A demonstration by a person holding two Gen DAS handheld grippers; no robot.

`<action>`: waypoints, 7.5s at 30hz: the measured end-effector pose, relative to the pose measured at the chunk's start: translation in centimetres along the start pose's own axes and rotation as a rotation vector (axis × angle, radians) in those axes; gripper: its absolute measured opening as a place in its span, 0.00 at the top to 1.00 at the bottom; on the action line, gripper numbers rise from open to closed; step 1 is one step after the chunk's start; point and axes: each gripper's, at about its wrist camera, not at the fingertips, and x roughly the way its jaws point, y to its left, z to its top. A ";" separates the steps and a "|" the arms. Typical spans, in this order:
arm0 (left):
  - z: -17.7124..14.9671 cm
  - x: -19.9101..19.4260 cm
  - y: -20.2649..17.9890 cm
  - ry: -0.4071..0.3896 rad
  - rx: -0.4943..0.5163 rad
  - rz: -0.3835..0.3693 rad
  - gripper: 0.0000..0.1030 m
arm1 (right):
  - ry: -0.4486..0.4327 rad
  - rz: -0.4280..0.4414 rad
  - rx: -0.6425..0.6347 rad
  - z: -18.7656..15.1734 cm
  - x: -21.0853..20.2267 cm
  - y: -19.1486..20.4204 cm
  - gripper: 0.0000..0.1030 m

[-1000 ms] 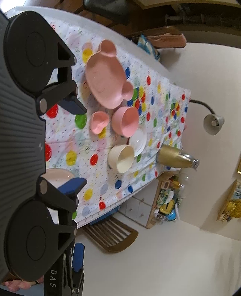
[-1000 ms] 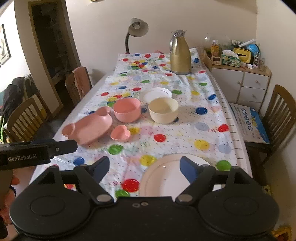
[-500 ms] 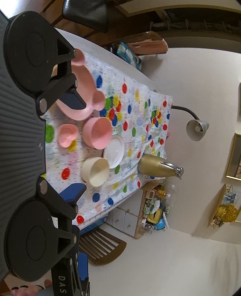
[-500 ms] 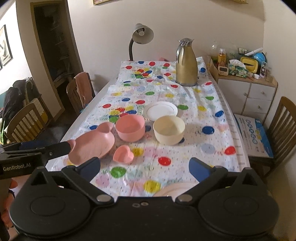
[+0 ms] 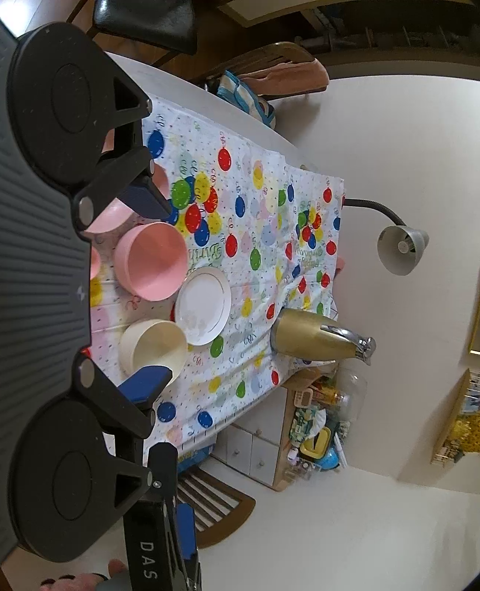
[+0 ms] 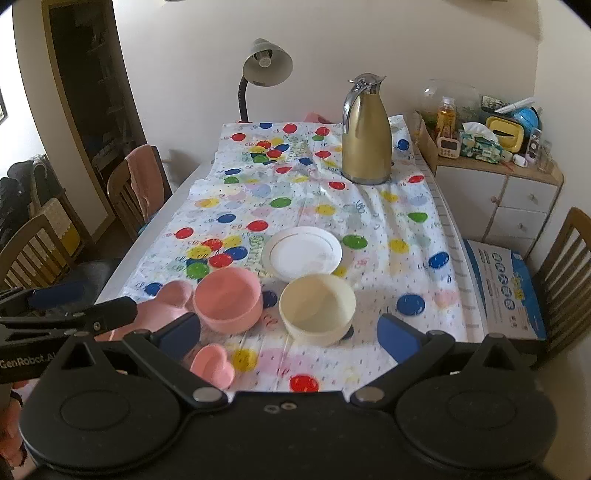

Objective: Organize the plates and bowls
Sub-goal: 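Move both grippers to the small white plate beside the gold kettle, then close both grippers on the small white plate rim, then carry the small white plate over the large white plate, then lower the small white plate onto the large plate and open both grippers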

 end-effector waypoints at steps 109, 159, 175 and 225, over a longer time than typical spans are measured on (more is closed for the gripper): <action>7.0 32.2 4.6 0.381 -0.305 -0.128 0.81 | 0.331 0.222 0.238 7.9 28.9 -14.1 0.91; -5.4 5.9 -5.2 0.381 -0.113 -0.254 0.81 | 0.187 0.112 0.343 -9.2 0.4 -10.9 0.91; -12.6 4.4 -8.2 0.480 -0.043 -0.281 0.81 | 0.218 0.065 0.441 -17.5 -2.3 -12.4 0.91; -19.5 8.1 -10.1 0.600 0.018 -0.247 0.81 | 0.308 0.011 0.532 -24.6 0.9 -13.9 0.91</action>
